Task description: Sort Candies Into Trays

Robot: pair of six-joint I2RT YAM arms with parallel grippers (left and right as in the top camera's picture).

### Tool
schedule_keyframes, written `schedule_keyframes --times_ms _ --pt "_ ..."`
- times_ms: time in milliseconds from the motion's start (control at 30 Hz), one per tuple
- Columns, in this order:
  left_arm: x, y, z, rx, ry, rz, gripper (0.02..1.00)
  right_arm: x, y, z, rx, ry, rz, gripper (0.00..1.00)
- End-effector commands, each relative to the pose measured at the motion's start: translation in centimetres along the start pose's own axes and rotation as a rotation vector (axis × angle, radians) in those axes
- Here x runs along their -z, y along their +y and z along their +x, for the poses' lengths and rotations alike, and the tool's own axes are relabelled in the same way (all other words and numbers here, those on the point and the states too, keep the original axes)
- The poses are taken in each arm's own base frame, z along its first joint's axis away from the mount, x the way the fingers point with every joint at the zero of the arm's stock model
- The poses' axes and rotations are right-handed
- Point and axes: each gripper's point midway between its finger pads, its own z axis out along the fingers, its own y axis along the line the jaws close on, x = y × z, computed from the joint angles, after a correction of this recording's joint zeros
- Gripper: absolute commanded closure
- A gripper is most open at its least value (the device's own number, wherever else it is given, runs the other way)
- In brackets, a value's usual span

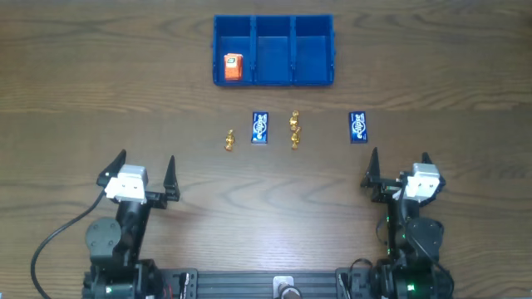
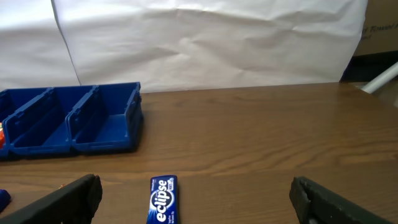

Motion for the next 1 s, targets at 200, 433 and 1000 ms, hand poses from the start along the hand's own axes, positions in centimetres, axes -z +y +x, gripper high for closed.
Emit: schedule_keyframes --times_ms 200,433,1000 --pt "-0.1 -0.5 1.5 -0.009 0.044 0.027 0.020 0.1 -0.7 -1.9 -0.022 -0.081 0.040 0.003" --pt "-0.1 -0.5 1.5 -0.010 0.044 0.027 0.020 -0.4 0.3 -6.6 -0.050 -0.083 -0.006 0.001" --pt "-0.1 -0.5 1.5 -0.010 0.044 0.027 0.020 -14.8 3.6 -2.6 0.055 1.061 -0.030 0.001"
